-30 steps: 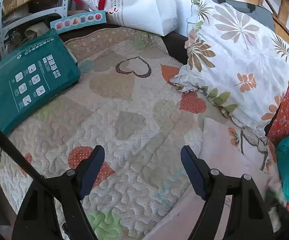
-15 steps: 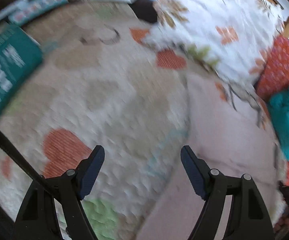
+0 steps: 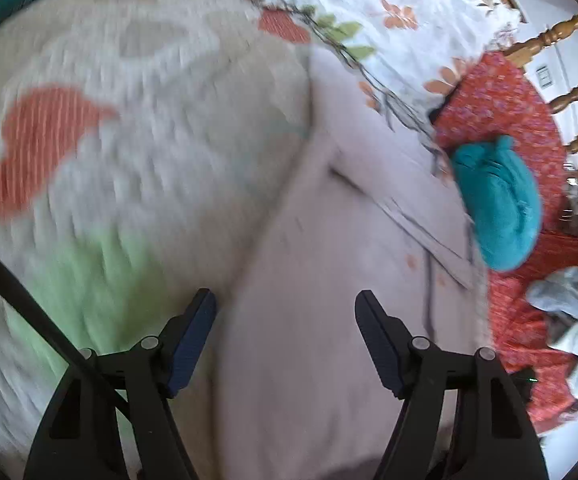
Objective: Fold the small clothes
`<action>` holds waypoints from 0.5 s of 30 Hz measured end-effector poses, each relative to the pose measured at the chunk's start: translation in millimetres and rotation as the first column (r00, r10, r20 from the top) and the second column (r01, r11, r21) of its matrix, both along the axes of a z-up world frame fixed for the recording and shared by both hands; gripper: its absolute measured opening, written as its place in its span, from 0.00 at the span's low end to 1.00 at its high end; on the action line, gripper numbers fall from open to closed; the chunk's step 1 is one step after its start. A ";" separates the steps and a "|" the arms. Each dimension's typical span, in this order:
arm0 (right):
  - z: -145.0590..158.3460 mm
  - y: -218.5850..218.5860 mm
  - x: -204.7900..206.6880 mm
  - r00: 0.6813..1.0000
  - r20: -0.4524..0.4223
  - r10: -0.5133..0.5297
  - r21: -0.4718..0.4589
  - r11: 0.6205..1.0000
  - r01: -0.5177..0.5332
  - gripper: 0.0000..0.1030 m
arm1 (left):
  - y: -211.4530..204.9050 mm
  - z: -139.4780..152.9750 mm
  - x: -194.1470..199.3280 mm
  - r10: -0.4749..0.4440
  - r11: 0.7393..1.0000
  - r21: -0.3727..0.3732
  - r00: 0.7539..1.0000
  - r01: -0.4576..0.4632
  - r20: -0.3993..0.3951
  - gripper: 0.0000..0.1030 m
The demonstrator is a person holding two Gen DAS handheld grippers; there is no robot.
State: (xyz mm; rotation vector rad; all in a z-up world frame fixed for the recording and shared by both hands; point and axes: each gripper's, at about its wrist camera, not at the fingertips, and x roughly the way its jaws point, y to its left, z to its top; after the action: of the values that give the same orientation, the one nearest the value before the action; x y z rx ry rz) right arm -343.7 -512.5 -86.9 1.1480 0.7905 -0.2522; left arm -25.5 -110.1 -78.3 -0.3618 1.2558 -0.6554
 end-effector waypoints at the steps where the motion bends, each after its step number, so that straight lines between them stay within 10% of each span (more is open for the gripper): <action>1: -1.3 7.6 -4.7 1.000 0.008 0.015 0.010 1.000 -0.016 0.41 | 0.8 -0.9 -8.2 -0.008 1.000 -0.008 1.000 0.008 -0.003 0.69; 15: -22.4 68.4 -44.2 0.992 0.111 0.067 0.167 0.982 -0.085 0.41 | 27.4 -25.3 -128.7 -0.027 0.997 -0.080 0.999 0.025 -0.034 0.56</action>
State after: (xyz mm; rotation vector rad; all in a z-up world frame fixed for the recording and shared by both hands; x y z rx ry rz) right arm -387.9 -444.0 -109.2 1.2794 0.7719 -0.0599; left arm -154.2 -82.7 -103.5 -0.4246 1.2719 -0.7253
